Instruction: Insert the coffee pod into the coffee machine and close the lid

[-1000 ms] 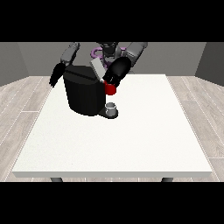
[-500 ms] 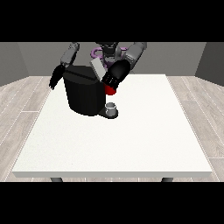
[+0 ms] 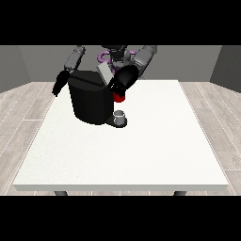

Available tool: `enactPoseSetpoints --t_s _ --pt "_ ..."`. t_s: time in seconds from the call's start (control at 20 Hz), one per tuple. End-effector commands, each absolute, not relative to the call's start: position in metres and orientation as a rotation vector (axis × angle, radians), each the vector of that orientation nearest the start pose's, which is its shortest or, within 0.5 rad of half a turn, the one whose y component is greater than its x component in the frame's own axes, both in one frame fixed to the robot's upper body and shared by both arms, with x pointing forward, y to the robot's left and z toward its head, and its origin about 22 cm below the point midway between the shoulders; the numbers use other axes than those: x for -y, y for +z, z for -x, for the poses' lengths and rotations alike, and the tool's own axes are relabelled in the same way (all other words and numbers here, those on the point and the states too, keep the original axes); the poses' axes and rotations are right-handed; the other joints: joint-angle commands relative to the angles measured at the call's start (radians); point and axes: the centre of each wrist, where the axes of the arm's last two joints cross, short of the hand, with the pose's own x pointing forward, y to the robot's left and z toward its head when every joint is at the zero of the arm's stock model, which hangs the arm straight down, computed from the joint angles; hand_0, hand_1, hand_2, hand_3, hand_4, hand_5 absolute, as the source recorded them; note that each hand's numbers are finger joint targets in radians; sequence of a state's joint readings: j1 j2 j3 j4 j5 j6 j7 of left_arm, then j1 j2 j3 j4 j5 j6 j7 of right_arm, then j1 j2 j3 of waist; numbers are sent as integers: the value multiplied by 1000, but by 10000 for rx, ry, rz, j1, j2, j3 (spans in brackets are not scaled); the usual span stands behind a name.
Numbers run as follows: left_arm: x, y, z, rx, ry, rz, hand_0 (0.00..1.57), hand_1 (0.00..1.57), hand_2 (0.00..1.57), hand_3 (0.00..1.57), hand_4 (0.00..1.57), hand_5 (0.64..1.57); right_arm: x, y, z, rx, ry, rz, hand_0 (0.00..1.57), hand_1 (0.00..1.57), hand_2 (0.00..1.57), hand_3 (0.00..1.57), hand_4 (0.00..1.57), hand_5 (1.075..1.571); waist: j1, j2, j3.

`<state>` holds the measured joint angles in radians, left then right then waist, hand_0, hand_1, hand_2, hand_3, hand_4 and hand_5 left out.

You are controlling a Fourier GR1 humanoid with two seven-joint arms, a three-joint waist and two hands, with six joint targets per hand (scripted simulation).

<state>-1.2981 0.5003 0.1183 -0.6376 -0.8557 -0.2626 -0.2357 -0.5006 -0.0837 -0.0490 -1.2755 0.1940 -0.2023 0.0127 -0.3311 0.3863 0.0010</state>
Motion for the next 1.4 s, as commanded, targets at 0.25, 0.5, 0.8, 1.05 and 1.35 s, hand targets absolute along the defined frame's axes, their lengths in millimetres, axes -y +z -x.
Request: enactPoseSetpoints --t_s 0.25,0.5,0.8,1.05,1.35 --pt "-282 315 -452 17672 -11876 -10008 815 815 912 662 0 1571 204 85 -356 17980 1342 3015 0 0 0 0 207 1571 -73 394 -8" --pt "-280 303 -455 17393 -11966 -10500 0 0 635 508 0 1571 197 71 -351 17726 1480 3153 0 0 0 0 117 1571 -11 377 -8" --pt "-277 297 -457 17372 -11732 -10189 0 0 525 452 0 1571 191 72 -348 17534 1568 2794 0 0 0 0 133 1571 28 75 -8" --pt "-253 278 -461 16736 -12531 -9350 0 0 299 199 0 1571 210 50 -349 16937 1011 2757 0 0 0 0 0 1571 655 -669 -2" --pt "-252 218 -462 15953 -12254 -7446 0 0 0 0 0 1571 215 1 -320 15467 863 2773 0 0 0 0 0 1571 1367 -2198 -6"
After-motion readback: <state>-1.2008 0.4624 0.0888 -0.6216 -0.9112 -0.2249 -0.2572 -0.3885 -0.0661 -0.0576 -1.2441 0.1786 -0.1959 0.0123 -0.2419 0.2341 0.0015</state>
